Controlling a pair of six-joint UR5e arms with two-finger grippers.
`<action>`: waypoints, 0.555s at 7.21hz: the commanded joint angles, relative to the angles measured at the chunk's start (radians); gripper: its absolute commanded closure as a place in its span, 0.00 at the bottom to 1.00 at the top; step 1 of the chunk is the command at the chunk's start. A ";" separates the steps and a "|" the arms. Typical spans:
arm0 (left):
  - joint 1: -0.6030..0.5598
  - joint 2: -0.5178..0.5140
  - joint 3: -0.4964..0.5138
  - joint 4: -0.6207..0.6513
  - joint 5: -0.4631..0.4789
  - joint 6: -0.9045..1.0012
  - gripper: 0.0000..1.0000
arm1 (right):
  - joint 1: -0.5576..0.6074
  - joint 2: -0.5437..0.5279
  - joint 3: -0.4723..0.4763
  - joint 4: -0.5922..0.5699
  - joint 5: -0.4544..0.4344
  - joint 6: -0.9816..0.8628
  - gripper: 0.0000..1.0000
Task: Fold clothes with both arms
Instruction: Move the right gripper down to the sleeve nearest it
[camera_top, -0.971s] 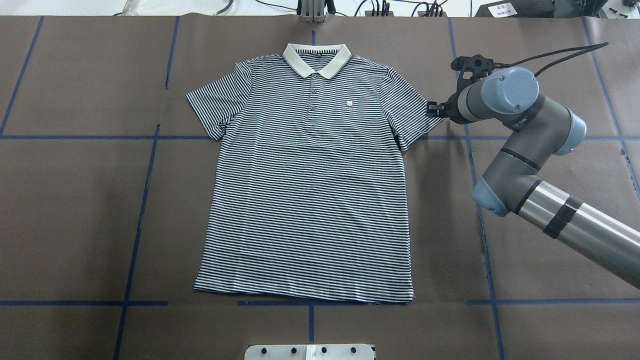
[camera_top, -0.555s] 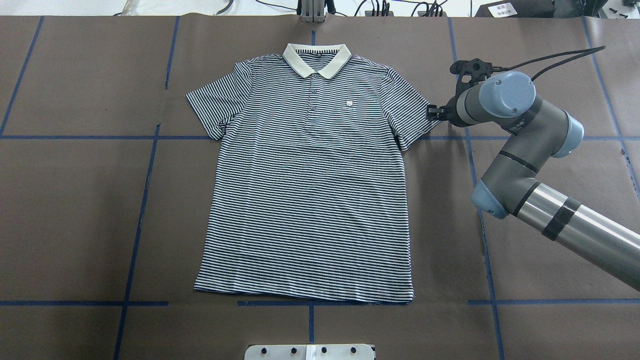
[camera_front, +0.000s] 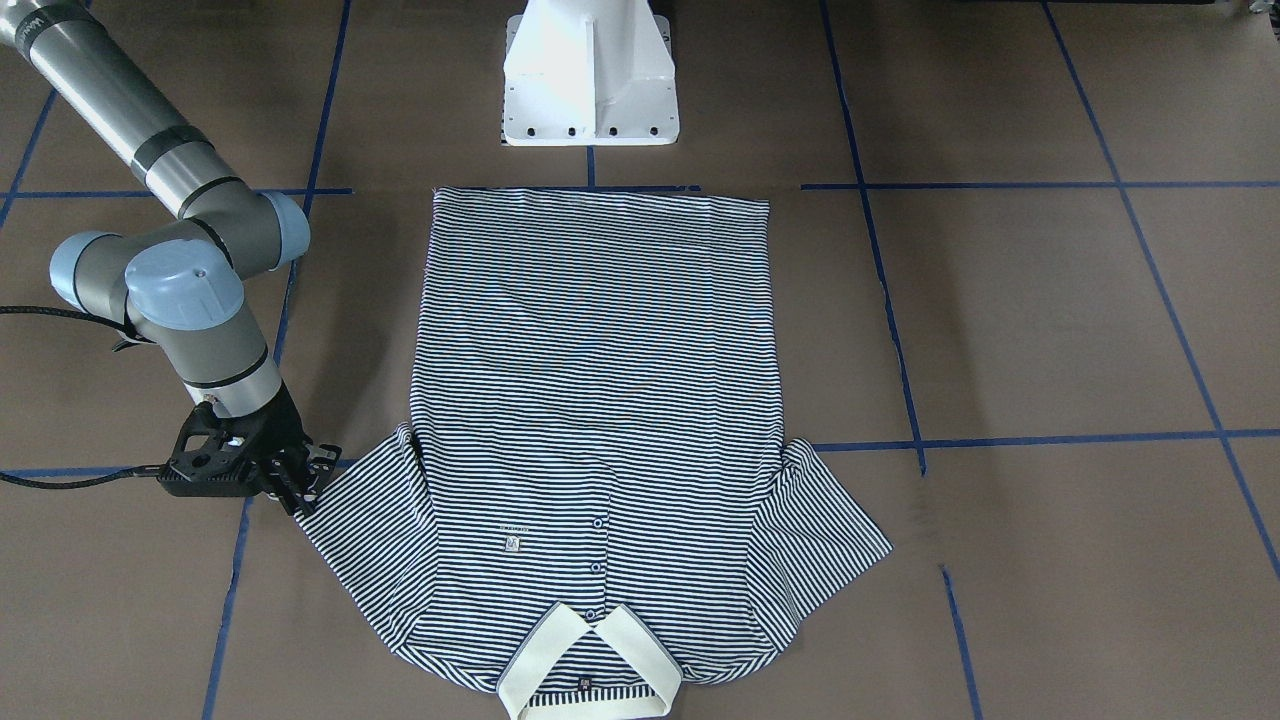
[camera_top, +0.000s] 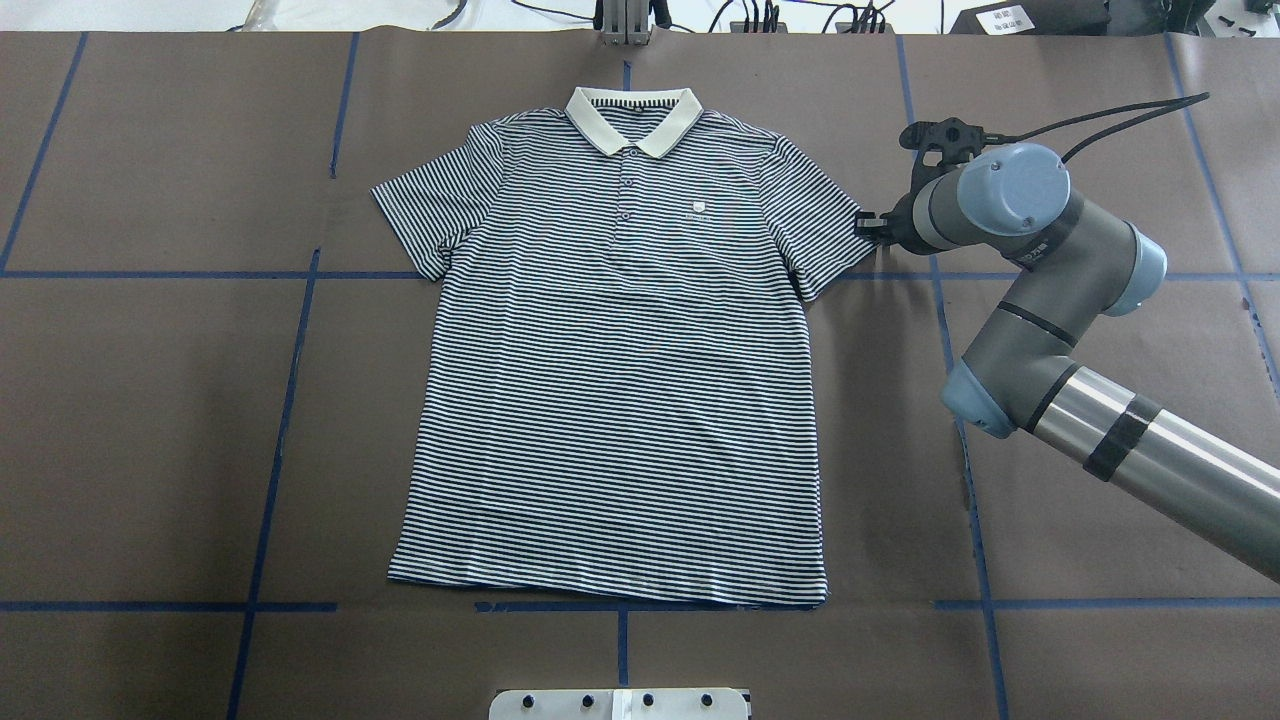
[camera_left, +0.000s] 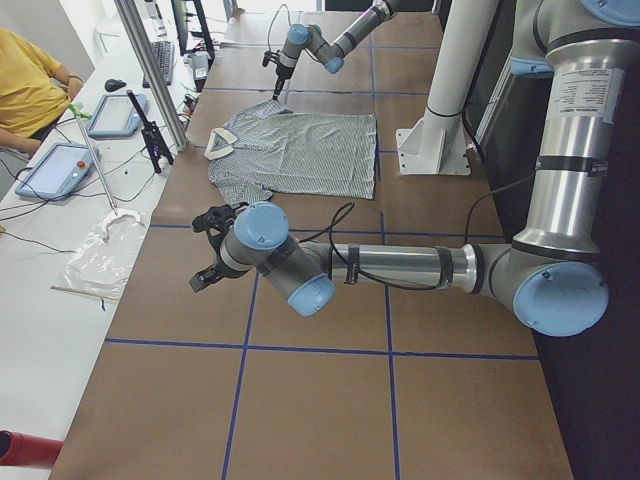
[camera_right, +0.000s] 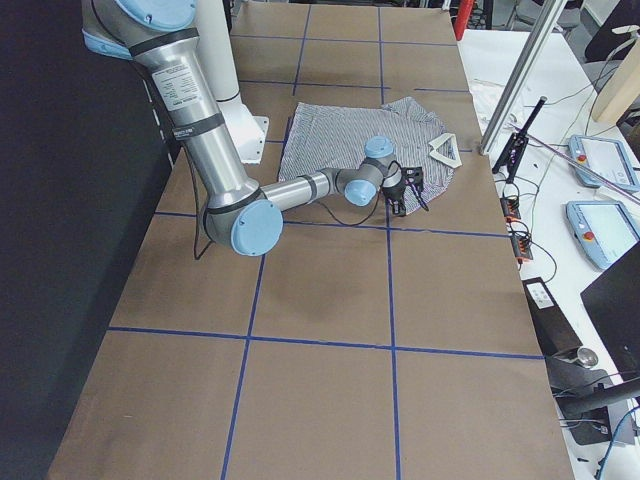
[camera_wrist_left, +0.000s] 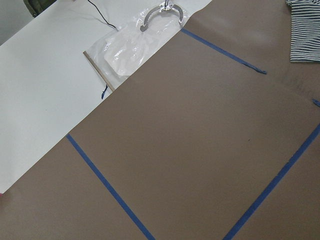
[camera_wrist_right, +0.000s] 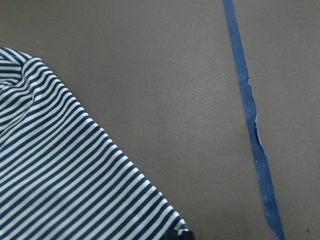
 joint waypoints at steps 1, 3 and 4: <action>0.000 0.000 -0.001 -0.002 0.000 0.000 0.00 | 0.000 0.000 0.000 0.000 0.000 0.000 1.00; 0.000 0.000 -0.001 -0.002 0.000 0.000 0.00 | -0.002 0.017 0.019 -0.014 -0.002 0.003 1.00; 0.000 0.000 -0.001 -0.002 0.000 0.000 0.00 | -0.002 0.035 0.030 -0.031 -0.009 0.003 1.00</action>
